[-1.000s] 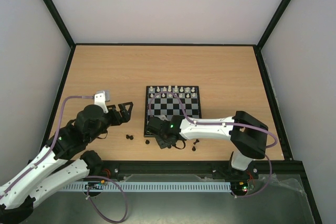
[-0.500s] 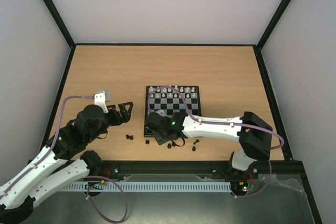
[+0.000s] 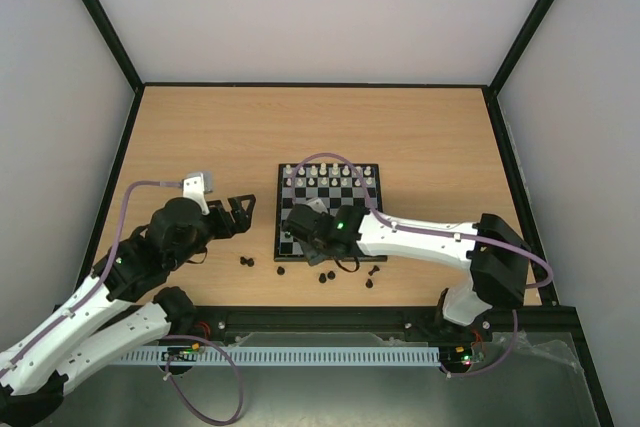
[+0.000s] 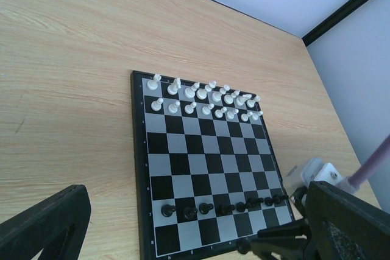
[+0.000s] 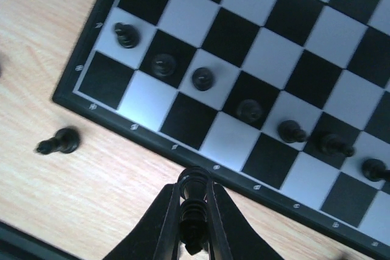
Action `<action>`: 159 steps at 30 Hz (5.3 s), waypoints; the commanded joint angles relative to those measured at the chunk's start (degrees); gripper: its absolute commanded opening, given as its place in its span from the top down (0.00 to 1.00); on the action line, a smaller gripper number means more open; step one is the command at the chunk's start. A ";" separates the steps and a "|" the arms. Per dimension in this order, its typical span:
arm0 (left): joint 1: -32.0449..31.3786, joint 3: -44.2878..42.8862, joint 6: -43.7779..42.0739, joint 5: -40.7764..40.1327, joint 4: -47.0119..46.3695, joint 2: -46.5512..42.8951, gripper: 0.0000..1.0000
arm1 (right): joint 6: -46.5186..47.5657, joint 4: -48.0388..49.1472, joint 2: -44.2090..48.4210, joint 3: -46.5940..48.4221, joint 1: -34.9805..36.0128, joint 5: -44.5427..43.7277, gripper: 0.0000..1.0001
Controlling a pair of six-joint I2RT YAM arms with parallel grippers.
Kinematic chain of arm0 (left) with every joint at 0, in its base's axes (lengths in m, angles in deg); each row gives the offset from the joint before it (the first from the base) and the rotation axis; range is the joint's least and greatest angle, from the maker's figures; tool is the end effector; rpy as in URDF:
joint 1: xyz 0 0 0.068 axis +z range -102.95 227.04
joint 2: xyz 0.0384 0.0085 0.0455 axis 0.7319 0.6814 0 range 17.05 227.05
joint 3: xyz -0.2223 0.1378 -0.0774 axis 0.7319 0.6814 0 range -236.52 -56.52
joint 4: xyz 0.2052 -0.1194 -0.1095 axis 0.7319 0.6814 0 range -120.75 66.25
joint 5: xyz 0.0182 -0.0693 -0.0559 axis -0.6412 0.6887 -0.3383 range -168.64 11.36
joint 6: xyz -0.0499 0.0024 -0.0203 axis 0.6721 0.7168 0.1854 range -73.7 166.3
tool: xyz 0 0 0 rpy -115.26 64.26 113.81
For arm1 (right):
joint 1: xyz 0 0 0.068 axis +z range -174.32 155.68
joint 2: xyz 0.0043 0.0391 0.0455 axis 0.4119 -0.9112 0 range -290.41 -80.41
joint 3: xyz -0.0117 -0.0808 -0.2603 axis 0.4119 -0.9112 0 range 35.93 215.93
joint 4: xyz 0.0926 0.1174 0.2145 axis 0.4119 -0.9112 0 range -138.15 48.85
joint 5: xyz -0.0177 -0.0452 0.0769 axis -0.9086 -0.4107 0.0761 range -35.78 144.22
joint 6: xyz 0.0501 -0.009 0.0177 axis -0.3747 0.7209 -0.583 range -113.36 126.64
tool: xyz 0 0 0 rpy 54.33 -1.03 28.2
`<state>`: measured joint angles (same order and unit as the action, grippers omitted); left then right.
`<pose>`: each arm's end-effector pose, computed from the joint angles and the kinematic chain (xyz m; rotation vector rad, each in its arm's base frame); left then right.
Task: Set up the chess pieces on the board
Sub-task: Pick up the chess piece at the center of the board, then place the chess piece on the chessboard, then pick up the chess piece at the center of the board, then place the chess piece on the chessboard.
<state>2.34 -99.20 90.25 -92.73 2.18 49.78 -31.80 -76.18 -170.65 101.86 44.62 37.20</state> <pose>0.0976 -0.0844 0.3151 -0.1529 2.0348 -0.7612 0.1262 0.2988 0.2384 -0.5745 2.5077 0.3403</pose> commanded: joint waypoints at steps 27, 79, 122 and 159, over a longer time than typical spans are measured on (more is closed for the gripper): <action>0.24 1.45 -0.26 0.18 -1.03 -0.01 0.01 | 4.28 5.01 -5.02 -4.23 -7.53 3.74 0.85; 0.24 4.14 0.00 0.29 -4.21 2.45 0.01 | -2.97 4.06 0.67 -10.87 7.61 5.83 0.57; 0.24 3.99 0.01 0.55 -4.01 2.02 0.01 | -0.39 4.12 -3.08 -8.54 4.88 4.00 0.88; 0.24 4.11 -0.26 0.46 -4.45 2.78 0.01 | 5.11 2.76 2.68 -9.88 -8.32 2.08 0.88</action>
<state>2.34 -95.77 90.29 -92.16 -1.67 52.71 -28.15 -74.08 -166.67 93.33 37.32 37.95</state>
